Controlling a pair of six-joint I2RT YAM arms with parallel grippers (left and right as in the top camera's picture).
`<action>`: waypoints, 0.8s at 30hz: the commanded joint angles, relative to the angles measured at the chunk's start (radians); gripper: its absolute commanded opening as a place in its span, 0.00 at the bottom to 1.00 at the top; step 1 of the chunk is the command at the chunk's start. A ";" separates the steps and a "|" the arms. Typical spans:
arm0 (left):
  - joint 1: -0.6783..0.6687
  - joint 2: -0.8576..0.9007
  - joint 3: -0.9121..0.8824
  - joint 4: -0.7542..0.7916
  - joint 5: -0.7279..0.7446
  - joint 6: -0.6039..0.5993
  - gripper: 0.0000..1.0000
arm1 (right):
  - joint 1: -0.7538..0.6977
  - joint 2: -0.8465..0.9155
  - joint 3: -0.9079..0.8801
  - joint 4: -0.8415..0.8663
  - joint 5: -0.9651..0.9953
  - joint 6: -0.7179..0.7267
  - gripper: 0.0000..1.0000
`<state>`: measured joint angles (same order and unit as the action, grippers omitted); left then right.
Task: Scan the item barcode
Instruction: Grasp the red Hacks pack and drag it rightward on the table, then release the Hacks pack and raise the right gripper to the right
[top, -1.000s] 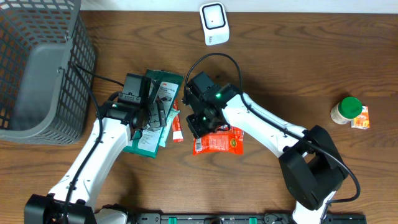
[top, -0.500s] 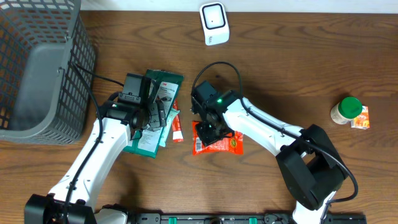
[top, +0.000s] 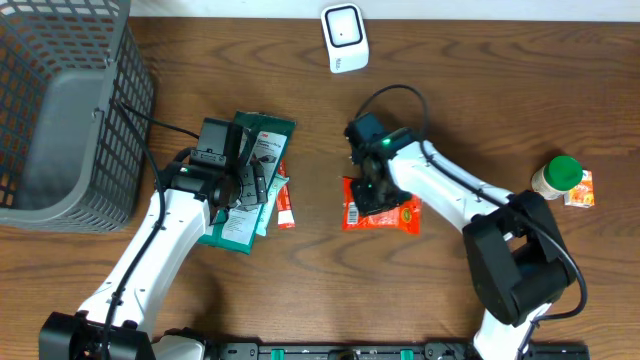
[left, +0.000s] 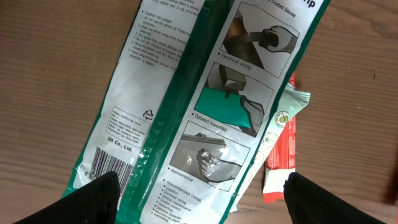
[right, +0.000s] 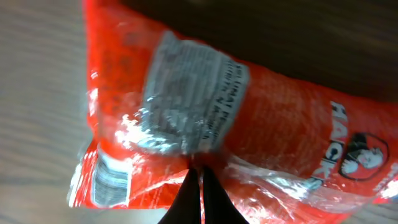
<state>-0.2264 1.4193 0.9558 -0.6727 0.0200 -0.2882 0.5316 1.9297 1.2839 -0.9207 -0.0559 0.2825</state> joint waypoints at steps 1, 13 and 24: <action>0.001 0.002 -0.002 0.000 -0.005 0.002 0.85 | -0.071 0.008 -0.048 -0.004 0.058 0.066 0.01; 0.000 0.002 -0.002 0.000 -0.005 0.002 0.85 | -0.211 -0.012 0.012 -0.064 -0.436 -0.188 0.19; 0.000 0.002 -0.002 0.000 -0.005 0.002 0.85 | -0.352 -0.046 0.126 -0.151 -0.252 -0.248 0.29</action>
<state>-0.2264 1.4193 0.9558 -0.6731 0.0200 -0.2882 0.2317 1.9007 1.3941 -1.0805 -0.4133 0.0582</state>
